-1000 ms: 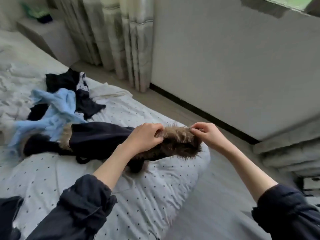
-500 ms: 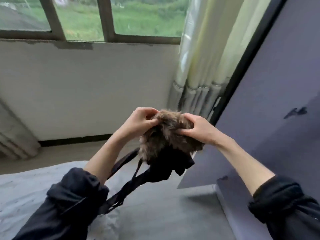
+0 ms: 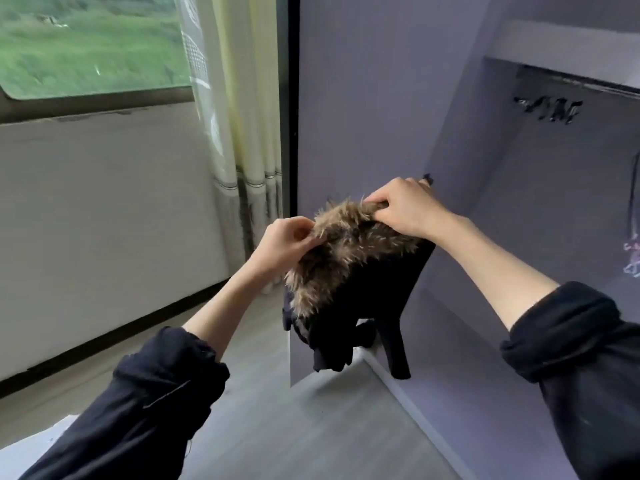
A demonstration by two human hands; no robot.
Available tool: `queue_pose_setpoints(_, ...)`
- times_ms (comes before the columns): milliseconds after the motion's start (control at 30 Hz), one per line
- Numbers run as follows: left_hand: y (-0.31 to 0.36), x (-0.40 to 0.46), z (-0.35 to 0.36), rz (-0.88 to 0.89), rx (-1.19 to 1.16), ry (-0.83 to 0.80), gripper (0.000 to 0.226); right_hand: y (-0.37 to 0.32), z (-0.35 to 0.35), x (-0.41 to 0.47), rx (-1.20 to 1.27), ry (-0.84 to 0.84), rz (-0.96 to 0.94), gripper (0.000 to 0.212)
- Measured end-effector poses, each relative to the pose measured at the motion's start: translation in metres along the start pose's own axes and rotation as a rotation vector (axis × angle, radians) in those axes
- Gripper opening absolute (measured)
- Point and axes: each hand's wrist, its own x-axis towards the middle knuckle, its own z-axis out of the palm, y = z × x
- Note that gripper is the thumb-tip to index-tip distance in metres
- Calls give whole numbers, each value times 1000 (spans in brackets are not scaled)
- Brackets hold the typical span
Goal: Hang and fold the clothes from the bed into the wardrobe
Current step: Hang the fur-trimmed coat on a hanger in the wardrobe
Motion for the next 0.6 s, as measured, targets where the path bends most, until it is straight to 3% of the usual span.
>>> queue_pose_setpoints(133,10,4,24,-12,-136,-174,32,8,-19,2,137,6,67,12)
queue_pose_setpoints(267,5,2,50,-47,-133,-288,62,10,-29,3,241,-36,154,22)
queue_pose_setpoints(400,-2,7,66,12,-33,-215,67,25,-41,3,368,48,288,22)
queue_pose_setpoints(500,-15,5,74,-22,-58,-264,72,37,-60,-1,569,164,378,20)
queue_pose_setpoints(600,-15,7,86,-79,-86,-265,62,43,-74,-3,701,226,393,17)
